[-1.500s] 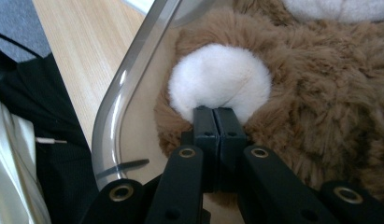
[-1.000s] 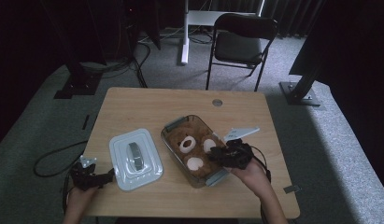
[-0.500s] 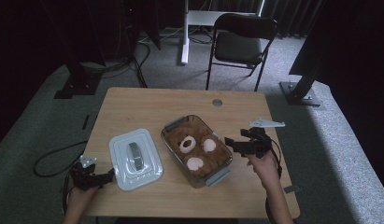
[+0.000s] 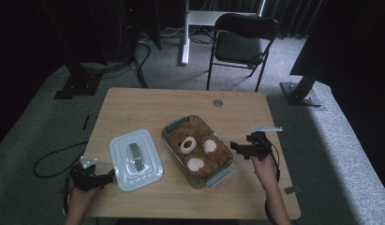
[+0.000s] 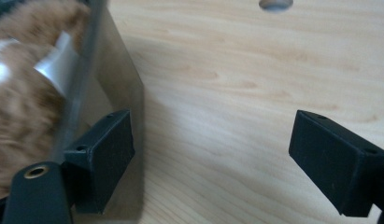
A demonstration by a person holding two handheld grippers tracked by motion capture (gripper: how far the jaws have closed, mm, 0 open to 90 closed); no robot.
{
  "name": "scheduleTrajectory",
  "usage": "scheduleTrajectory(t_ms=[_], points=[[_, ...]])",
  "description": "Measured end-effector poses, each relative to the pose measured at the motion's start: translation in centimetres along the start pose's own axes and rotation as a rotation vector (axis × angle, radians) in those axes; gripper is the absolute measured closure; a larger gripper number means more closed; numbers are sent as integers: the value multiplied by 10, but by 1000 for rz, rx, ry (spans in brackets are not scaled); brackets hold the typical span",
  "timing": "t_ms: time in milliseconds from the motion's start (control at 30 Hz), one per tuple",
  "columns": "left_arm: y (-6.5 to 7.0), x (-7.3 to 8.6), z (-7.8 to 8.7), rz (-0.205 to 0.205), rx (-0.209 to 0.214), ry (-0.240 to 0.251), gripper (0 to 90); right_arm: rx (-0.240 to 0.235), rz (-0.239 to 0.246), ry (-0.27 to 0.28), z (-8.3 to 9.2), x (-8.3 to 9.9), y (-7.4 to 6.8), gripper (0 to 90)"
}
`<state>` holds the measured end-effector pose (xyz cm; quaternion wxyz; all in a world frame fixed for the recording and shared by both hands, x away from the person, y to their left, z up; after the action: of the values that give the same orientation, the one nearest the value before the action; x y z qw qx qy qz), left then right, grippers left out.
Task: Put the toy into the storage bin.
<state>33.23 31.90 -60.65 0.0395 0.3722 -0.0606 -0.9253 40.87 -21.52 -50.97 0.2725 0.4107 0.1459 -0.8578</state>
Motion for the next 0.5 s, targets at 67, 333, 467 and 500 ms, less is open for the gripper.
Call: scheduleTrajectory(t_ms=[67, 333, 467, 500], points=[[0, 0, 0, 1, -1, 0, 7, -5, -15, 3, -4, 4, 1, 134], [0, 0, 0, -1, -3, -2, 7, -17, -33, -9, -17, 18, -1, 134], [0, 0, 0, 0, -2, -1, 7, -29, -35, -18, -21, 24, -3, 134], [0, 0, 0, -2, -2, -2, 7, -33, -34, -21, -22, 25, -3, 134]])
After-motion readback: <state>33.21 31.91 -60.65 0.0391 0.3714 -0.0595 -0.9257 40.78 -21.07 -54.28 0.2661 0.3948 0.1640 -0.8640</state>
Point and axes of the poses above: each handheld gripper's, and its own axes: z roughly backward along the jaws, x roughly out of its underside, y roughly to its right, the point moved 7 cm from there along -z, roughly forward along the jaws, and after that the axes turned 13 degrees about z, right-handed, at the moved point
